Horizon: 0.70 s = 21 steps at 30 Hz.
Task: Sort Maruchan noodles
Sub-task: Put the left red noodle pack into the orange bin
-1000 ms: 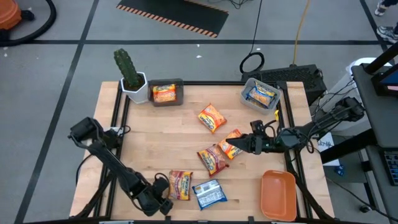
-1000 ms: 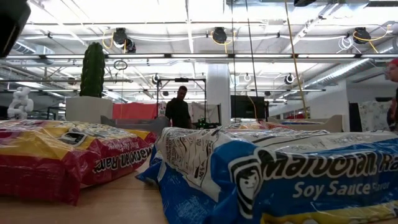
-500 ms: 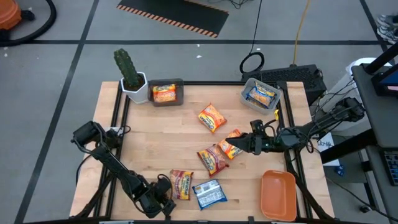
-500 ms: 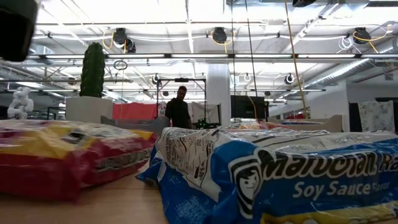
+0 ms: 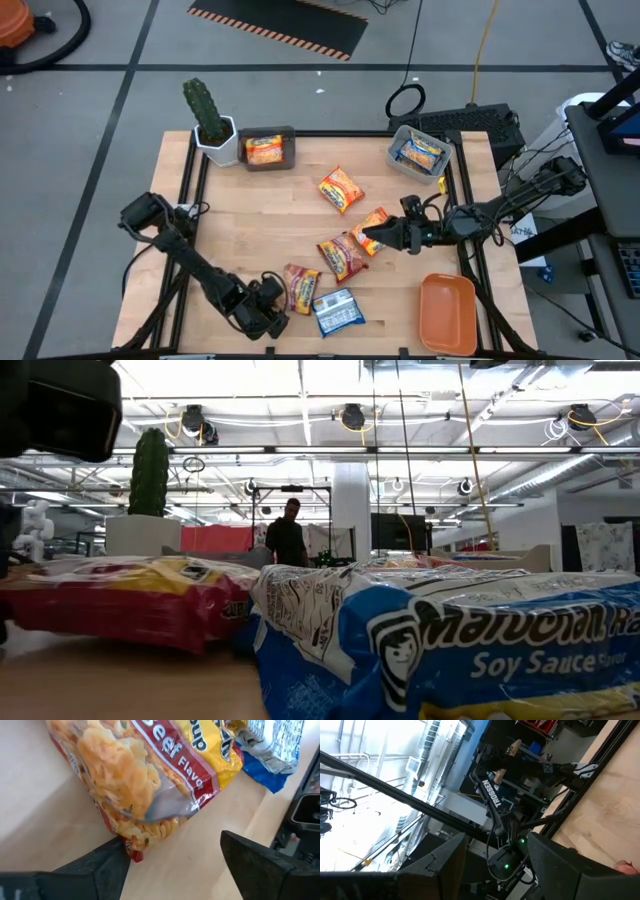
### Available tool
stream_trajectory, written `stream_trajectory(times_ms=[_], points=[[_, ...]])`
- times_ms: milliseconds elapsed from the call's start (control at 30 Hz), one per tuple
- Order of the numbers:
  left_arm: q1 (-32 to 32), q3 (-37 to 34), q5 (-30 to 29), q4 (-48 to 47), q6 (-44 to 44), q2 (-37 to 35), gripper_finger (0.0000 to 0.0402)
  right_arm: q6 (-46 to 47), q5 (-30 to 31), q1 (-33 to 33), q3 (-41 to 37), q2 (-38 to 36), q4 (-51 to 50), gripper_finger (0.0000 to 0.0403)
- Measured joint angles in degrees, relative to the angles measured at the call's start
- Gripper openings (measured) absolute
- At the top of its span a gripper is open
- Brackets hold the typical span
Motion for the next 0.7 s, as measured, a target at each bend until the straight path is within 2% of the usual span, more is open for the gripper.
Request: stream_trajectory(times_ms=[333,567,700], points=[[1.84,-0.1,-0.47,-2.68,7.63,0.07,0.0209,0.02,-0.02,-0.02,0.0,0.0,-0.47,0.0208],[3.08,-0.28,0.11,-0.84,13.81,0.26,0.0077,0.03,-0.01,-0.02,-0.01,0.0,-2.45,0.0208],[3.66,-0.29,2.47,-0.06,14.03,0.1,0.0015,0.41,0.02,-0.02,-0.02,0.0,-4.01,0.0208]])
